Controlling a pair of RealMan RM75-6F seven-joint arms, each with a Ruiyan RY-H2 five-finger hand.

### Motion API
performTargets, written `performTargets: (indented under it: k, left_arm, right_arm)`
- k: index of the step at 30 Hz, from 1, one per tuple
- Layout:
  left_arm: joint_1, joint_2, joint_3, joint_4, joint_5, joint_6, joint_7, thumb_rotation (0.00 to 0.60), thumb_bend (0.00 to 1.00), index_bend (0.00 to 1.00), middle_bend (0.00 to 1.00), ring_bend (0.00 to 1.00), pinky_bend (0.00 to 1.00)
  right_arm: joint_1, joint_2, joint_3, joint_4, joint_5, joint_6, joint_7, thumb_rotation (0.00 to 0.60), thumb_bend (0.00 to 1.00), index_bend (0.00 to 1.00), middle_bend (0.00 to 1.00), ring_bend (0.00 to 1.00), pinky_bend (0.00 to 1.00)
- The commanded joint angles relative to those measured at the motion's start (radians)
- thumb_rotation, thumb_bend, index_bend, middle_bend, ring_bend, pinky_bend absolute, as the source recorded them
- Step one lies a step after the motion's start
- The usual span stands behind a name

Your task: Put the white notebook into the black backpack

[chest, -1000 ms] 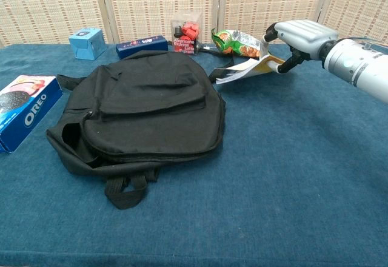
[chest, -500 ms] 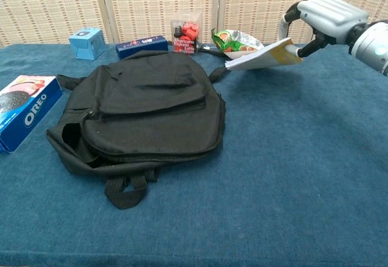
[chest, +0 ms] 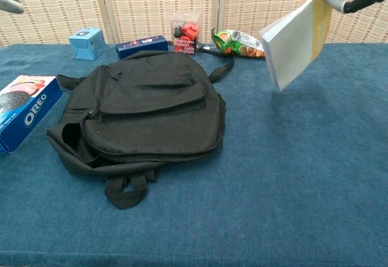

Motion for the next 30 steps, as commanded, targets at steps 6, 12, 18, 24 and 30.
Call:
performTargets:
  k: [6, 12, 18, 24, 30]
  left_arm:
    - [-0.132, -0.033, 0.016, -0.017, 0.073, -0.119, -0.065, 0.600, 0.29, 0.12, 0.00, 0.07, 0.00]
    - [-0.213, -0.076, 0.036, -0.019, 0.111, -0.190, -0.065, 0.600, 0.29, 0.11, 0.00, 0.07, 0.00]
    - [-0.279, -0.150, 0.050, 0.032, 0.105, -0.266, -0.037, 0.600, 0.29, 0.11, 0.00, 0.07, 0.00]
    - [-0.333, -0.225, 0.065, 0.108, 0.049, -0.366, -0.015, 0.600, 0.29, 0.11, 0.00, 0.07, 0.00]
    - [-0.361, -0.254, 0.079, 0.144, -0.011, -0.436, 0.010, 0.600, 0.29, 0.10, 0.00, 0.06, 0.00]
  right_arm:
    - [-0.089, 0.157, 0.036, -0.201, 0.004, 0.112, -0.110, 0.600, 0.38, 0.74, 0.46, 0.19, 0.08]
    - [-0.131, 0.225, 0.052, -0.298, 0.001, 0.159, -0.154, 0.600, 0.38, 0.74, 0.46, 0.20, 0.08]
    - [-0.156, 0.255, 0.055, -0.348, -0.007, 0.176, -0.175, 0.600, 0.38, 0.74, 0.46, 0.20, 0.08]
    - [-0.173, 0.262, 0.055, -0.363, -0.017, 0.185, -0.176, 0.600, 0.38, 0.74, 0.46, 0.20, 0.08]
    - [-0.180, 0.257, 0.058, -0.355, -0.023, 0.183, -0.168, 0.600, 0.38, 0.74, 0.46, 0.20, 0.08]
